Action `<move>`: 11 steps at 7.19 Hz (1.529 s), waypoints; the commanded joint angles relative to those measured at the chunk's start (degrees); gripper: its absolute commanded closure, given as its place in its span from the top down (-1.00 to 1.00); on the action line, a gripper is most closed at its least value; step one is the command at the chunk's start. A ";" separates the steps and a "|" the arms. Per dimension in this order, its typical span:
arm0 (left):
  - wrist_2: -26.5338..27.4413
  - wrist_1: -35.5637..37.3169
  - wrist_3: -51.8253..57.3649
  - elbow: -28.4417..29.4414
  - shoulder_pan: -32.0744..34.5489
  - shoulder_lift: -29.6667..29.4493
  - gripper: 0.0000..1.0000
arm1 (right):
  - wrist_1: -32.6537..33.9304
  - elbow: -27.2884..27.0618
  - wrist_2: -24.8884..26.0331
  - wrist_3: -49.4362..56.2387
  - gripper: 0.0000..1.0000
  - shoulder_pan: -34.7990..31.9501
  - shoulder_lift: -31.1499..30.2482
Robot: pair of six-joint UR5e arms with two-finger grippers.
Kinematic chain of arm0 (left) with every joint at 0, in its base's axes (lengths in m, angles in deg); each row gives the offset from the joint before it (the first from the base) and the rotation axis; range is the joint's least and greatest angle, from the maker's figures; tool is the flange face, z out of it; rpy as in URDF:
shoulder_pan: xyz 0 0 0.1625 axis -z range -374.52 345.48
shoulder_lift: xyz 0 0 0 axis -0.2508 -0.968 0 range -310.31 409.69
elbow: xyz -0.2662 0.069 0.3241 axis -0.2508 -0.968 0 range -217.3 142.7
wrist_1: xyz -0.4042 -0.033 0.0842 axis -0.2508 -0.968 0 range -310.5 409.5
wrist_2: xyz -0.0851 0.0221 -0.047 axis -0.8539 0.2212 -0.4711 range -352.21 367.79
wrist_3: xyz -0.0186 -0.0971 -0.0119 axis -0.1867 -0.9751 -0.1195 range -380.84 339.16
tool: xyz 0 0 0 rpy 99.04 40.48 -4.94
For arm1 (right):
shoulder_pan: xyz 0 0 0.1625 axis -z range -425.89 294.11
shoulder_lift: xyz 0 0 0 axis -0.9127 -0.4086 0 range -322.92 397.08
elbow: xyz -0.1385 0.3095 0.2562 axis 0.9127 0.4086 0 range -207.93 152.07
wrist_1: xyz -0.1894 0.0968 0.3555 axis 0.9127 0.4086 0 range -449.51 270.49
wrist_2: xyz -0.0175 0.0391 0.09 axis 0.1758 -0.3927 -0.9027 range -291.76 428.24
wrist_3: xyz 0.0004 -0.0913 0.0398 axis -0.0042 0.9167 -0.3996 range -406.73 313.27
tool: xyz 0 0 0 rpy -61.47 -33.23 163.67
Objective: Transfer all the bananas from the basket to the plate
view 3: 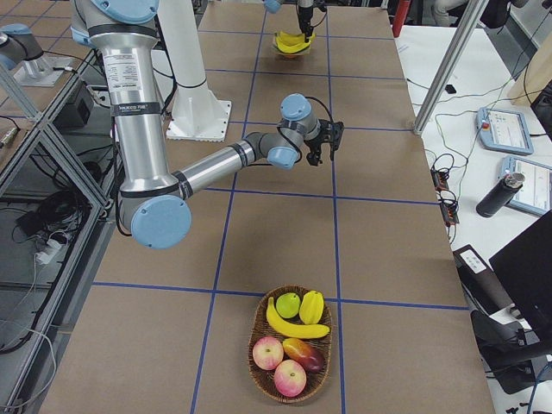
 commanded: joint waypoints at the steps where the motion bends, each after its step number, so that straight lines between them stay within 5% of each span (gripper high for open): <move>1: 0.29 0.22 -2.70 0.34 -2.21 -0.44 -1.00 | 0.00 0.07 -0.01 -0.07 1.00 0.00 -0.30; 5: 0.73 0.14 -2.11 0.86 -3.28 0.26 -0.98 | 0.00 -0.02 -0.01 -0.07 1.00 0.01 -0.74; 6: 0.73 0.14 -2.02 0.86 -3.28 0.35 0.33 | -0.09 -0.11 -0.01 -0.07 1.00 0.00 -0.74; 7: 0.73 0.22 -2.02 0.86 -3.28 0.35 0.99 | -0.09 -0.28 -0.01 -0.33 1.00 0.00 -0.65; 11: -0.33 -0.13 -1.67 -3.50 -2.40 -0.44 1.00 | -0.26 -0.63 0.08 0.01 1.00 -1.30 -3.88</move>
